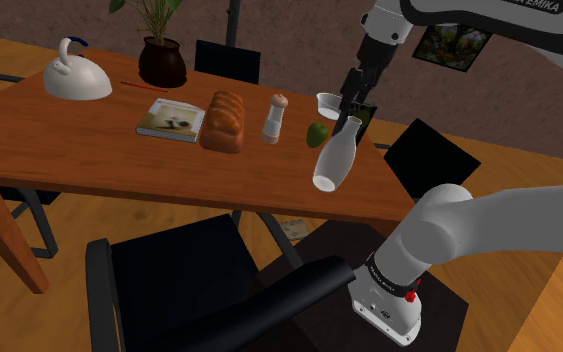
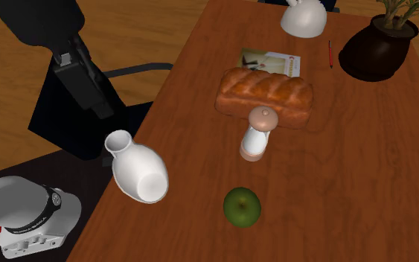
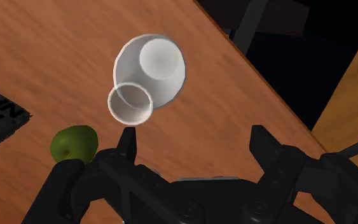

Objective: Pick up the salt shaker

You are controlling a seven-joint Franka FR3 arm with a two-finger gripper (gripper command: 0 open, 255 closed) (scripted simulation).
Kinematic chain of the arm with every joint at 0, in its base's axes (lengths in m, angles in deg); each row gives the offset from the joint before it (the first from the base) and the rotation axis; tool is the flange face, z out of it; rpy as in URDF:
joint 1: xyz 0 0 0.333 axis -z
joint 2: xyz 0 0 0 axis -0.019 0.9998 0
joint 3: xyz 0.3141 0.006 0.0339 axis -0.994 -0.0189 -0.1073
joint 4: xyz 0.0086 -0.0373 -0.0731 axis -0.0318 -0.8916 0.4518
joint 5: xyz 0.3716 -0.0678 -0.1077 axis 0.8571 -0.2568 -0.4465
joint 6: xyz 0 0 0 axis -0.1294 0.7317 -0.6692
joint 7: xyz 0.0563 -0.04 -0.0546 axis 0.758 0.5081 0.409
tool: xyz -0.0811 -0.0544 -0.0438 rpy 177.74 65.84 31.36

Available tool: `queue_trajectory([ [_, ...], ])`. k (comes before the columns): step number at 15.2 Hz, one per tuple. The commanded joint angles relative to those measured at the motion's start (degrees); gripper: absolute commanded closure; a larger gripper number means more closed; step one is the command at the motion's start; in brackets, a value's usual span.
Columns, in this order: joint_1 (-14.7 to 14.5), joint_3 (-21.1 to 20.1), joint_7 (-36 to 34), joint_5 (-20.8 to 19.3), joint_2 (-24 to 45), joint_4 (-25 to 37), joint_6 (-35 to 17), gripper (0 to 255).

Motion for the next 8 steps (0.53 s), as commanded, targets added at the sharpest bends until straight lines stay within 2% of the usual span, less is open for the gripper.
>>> queue_trajectory([
  [1, 0.0, 0.0, 0.0, 0.0, 0.0, 0.0, 0.0, 0],
  [8, 0.2, 2.5, 1.3, 0.1, 14.8, 6.2, -8.9, 0],
])
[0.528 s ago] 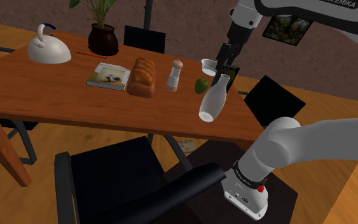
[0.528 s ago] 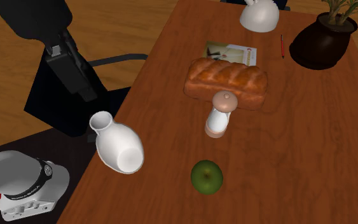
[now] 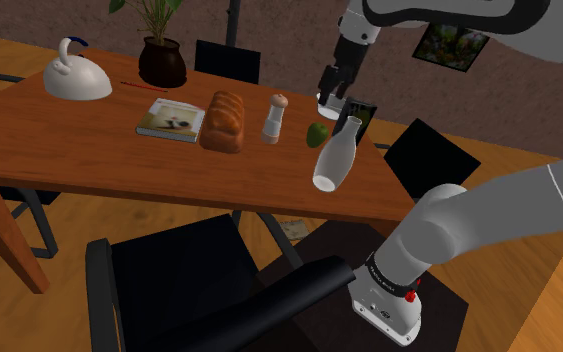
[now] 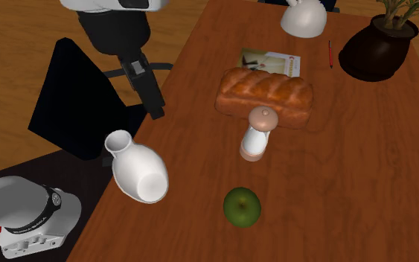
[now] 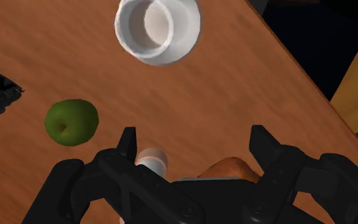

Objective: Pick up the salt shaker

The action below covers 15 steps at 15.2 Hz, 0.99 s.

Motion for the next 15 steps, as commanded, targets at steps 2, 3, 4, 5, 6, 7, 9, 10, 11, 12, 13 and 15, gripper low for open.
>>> queue_trajectory([
  [2, 0.0, 1.0, 0.6, 0.4, 6.9, 3.6, -3.5, 0],
  [3, 0.0, 1.3, 0.9, 0.6, 9.1, 4.9, -4.4, 0],
  [4, 0.1, 1.6, 1.2, 0.8, 11.3, 6.3, -5.2, 0],
  [5, 0.1, 1.9, 1.5, 1.0, 13.5, 7.8, -5.9, 0],
  [6, 0.1, 2.2, 1.8, 1.3, 15.7, 9.4, -6.6, 0],
  [7, 0.1, 2.5, 2.1, 1.6, 17.9, 11.0, -7.2, 0],
  [9, 0.2, 3.1, 2.8, 2.3, 22.4, 14.5, -8.2, 0],
  [10, 0.3, 3.3, 3.1, 2.7, 24.6, 16.3, -8.6, 0],
  [11, 0.3, 3.5, 3.5, 3.2, 26.9, 18.3, -8.9, 0],
  [12, 0.4, 3.8, 3.8, 3.6, 29.2, 20.3, -9.2, 0],
  [13, 0.6, 3.9, 4.2, 4.1, 31.5, 22.5, -9.3, 0],
  [15, 0.9, 4.3, 4.9, 5.1, 36.1, 27.0, -9.4, 0],
])
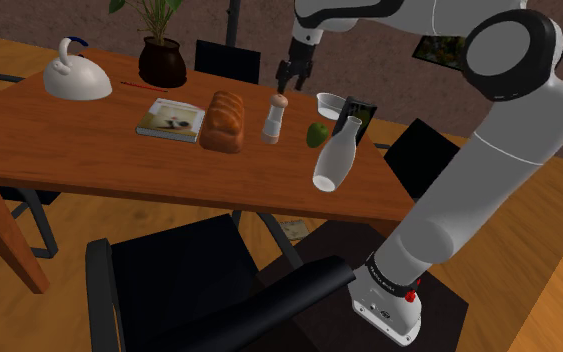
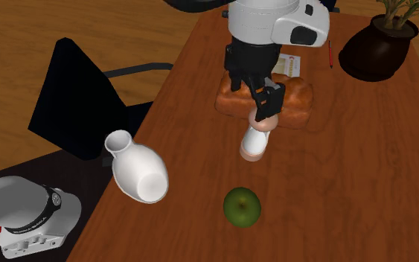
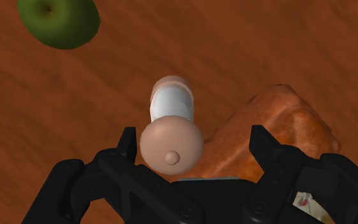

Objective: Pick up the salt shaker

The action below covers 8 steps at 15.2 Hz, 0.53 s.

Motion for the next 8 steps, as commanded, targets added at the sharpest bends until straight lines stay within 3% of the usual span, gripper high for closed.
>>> queue_trajectory([
  [1, 0.3, 0.2, 0.6, 1.1, 5.0, 4.8, -0.2, 0],
  [4, 1.1, 0.4, 1.6, 2.7, 12.3, 12.8, 0.6, 0],
  [8, 1.1, 0.4, 1.6, 2.8, 13.0, 11.3, -1.5, 0],
])
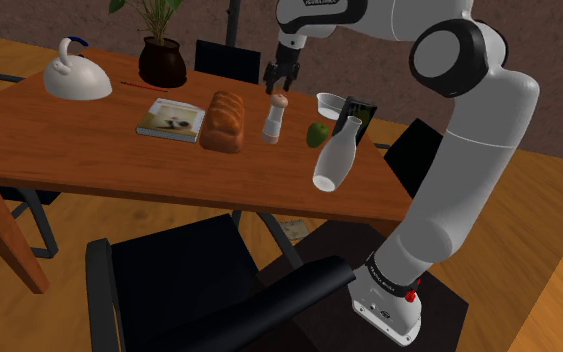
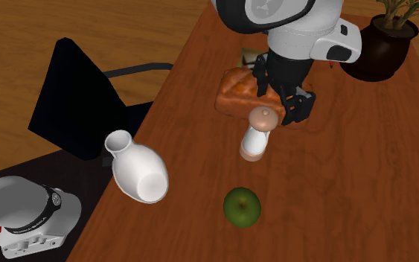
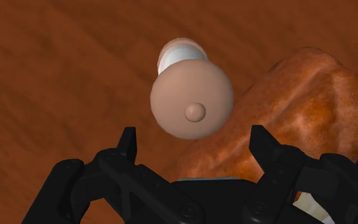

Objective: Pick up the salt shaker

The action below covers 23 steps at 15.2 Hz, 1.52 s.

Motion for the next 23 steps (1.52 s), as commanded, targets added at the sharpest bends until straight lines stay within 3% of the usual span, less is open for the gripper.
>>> queue_trajectory([
  [1, 0.0, 0.0, 0.0, 0.1, 0.3, -1.1, -1.5, 0],
  [6, 0.0, -0.1, 0.0, 0.2, 0.8, -3.3, -4.1, 0],
  [7, 0.0, -0.1, 0.1, 0.2, 0.7, -3.3, -4.1, 255],
  [16, 0.0, -0.1, 0.0, 0.2, 0.8, -3.3, -4.1, 255],
  [23, 0.0, 0.0, -0.1, 0.0, 0.1, 1.2, 1.1, 255],
])
